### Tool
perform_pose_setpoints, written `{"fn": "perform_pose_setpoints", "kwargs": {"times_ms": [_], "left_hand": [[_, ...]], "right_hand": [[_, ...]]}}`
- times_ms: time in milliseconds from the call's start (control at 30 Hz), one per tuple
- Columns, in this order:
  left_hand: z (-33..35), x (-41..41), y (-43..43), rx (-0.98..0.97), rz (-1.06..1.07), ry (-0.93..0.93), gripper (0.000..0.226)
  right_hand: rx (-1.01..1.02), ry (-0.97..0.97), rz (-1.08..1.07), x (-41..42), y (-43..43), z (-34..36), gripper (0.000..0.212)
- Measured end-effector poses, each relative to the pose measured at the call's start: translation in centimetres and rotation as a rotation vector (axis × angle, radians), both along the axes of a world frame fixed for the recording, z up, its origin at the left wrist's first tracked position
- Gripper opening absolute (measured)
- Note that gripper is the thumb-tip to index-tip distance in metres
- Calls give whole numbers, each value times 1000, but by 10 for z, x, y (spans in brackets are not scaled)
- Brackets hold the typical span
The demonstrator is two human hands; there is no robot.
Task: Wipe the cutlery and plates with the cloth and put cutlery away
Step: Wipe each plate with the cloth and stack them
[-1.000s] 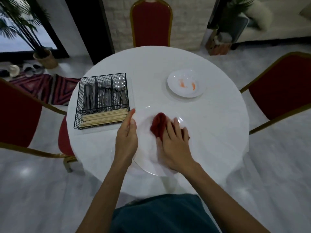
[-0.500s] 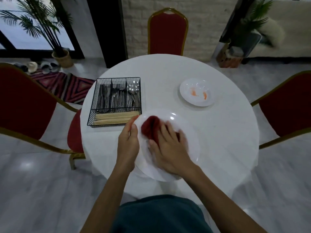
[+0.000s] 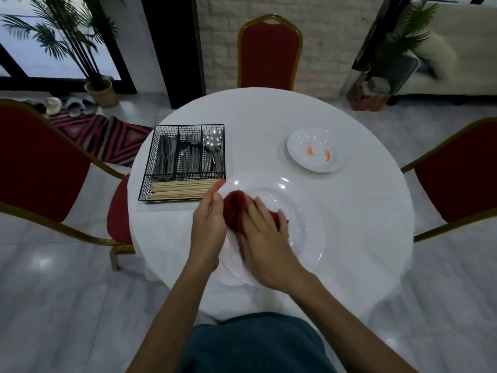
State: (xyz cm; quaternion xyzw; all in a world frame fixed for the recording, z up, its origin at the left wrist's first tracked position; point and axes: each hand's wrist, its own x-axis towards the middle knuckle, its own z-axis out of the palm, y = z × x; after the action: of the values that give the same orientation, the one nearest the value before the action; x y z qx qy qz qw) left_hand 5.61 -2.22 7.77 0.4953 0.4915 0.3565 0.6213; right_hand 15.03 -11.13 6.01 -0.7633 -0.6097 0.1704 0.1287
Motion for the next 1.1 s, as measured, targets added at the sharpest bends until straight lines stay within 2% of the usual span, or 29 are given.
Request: {"fn": "perform_pose_setpoints", "kwargs": {"times_ms": [100, 200, 433, 567, 700, 767, 867, 933, 1000, 1100], "left_hand": [[6, -7, 3, -7, 29, 15, 32], [7, -17, 13, -48, 75, -6, 30], [5, -4, 0, -9, 49, 12, 32], [0, 0, -8, 39, 36, 36, 34], [0, -7, -2, 74, 39, 89, 39], [-1, -11, 2, 54, 91, 70, 38], [0, -13, 2, 70, 98, 67, 36], [1, -8, -2, 98, 55, 89, 35], [1, -2, -7, 106, 22, 110, 34], [-4, -2, -13, 119, -21, 136, 34]], "right_hand": [[2, -121, -91, 20, -2, -6, 74], [54, -213, -102, 25, -23, -9, 62], [-53, 169, 113, -25, -37, 24, 62], [-40, 110, 60, 3, -22, 20, 57], [-94, 4, -15, 15, -28, 18, 72], [-127, 75, 15, 6, -42, 27, 73], [-144, 249, 103, -17, -55, 42, 51], [-81, 313, 109, -18, -46, 41, 47], [-6, 271, 82, -7, -33, 31, 49], [76, 97, 10, 15, -18, 7, 58]]}}
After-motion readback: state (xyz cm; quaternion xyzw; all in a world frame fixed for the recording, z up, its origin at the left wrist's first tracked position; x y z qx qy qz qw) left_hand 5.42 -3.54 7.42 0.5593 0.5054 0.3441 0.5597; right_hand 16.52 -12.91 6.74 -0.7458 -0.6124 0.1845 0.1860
